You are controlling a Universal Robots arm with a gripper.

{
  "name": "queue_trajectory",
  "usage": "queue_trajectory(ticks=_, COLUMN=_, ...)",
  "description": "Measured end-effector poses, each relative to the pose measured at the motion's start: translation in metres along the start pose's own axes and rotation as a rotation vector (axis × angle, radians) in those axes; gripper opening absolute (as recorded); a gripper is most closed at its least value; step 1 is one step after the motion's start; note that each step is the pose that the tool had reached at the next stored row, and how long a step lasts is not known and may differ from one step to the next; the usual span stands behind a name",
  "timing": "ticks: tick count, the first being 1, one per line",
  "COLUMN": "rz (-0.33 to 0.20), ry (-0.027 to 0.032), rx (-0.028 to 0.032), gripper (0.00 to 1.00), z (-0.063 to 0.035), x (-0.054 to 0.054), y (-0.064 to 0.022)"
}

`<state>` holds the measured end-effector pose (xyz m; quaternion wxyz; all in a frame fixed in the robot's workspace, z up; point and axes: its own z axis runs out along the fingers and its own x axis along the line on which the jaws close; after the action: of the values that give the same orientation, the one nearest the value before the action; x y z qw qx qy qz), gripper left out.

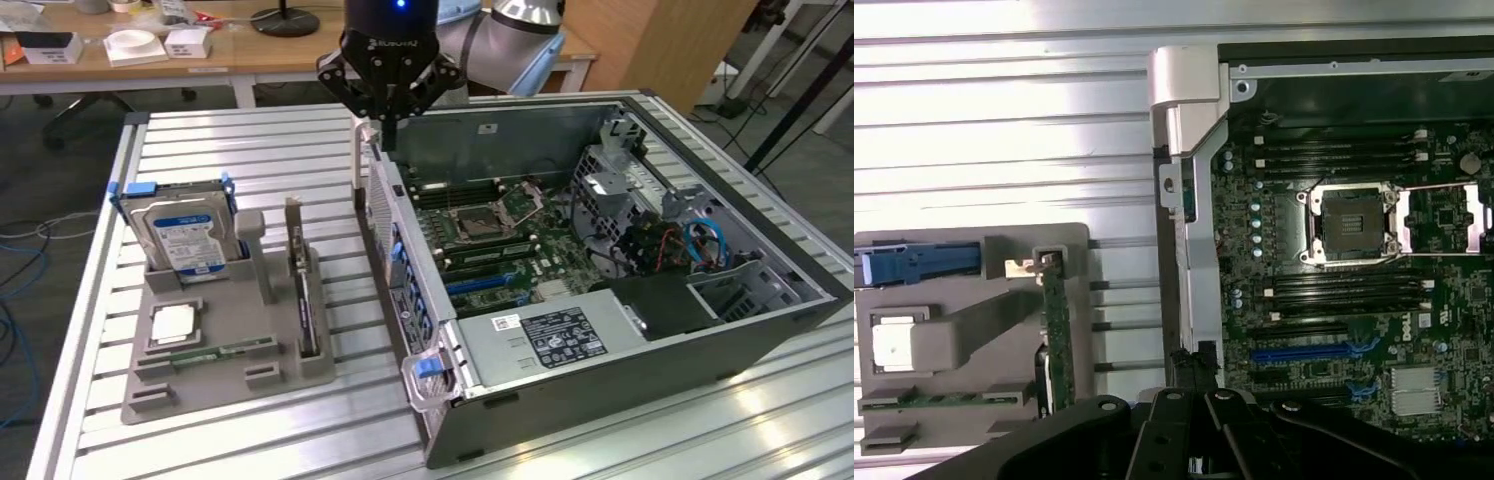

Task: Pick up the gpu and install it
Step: 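Reach for the gpu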

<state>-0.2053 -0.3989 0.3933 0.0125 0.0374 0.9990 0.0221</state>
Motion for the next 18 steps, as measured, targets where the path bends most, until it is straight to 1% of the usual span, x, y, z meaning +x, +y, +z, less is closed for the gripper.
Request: queue_trajectory(ticks=18, rz=0.000, ry=0.0000, rx=0.0000, gripper=0.11, z=-0.0007, x=0.027, y=-0.0020)
